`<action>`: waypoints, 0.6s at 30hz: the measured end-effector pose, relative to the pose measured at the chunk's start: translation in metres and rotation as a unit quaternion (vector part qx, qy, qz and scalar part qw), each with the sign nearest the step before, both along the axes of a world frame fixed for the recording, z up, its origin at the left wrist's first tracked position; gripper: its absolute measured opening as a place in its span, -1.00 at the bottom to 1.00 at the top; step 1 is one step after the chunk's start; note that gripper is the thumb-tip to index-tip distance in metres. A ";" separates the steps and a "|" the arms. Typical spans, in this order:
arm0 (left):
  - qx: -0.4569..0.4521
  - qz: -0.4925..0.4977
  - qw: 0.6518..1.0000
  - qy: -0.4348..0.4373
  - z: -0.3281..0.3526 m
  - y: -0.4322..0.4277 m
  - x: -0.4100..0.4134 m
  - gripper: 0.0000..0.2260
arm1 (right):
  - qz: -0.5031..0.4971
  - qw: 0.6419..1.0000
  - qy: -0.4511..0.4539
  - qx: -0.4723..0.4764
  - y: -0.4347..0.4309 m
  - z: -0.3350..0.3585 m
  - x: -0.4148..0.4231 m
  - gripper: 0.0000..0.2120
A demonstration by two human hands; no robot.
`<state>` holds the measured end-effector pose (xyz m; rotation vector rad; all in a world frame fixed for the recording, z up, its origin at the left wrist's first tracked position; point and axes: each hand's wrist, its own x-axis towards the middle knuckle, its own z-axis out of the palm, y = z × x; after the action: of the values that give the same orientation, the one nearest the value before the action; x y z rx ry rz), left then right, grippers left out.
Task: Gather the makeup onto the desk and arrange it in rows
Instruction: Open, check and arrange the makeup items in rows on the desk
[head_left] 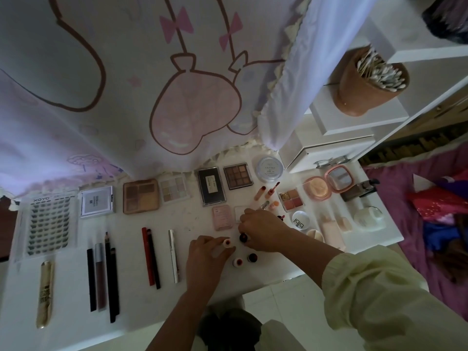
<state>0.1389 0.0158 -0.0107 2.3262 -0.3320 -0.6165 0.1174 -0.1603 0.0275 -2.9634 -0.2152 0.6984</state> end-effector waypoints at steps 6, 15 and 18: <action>0.004 -0.008 1.000 -0.011 -0.002 0.002 0.000 -0.65 | 0.024 1.000 -0.007 -0.013 0.001 0.004 0.001 -0.73; 0.011 -0.016 1.000 -0.018 -0.005 0.000 -0.002 -0.65 | 0.046 0.999 -0.022 -0.021 0.001 0.008 -0.002 -0.74; 0.013 -0.022 1.000 -0.014 -0.008 -0.001 -0.003 -0.64 | 0.052 0.998 -0.021 -0.023 0.001 0.009 -0.003 -0.74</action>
<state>0.1357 0.0147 -0.0183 2.3600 -0.3920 -0.6125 0.1142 -0.1590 0.0361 -3.0322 -0.3626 0.6606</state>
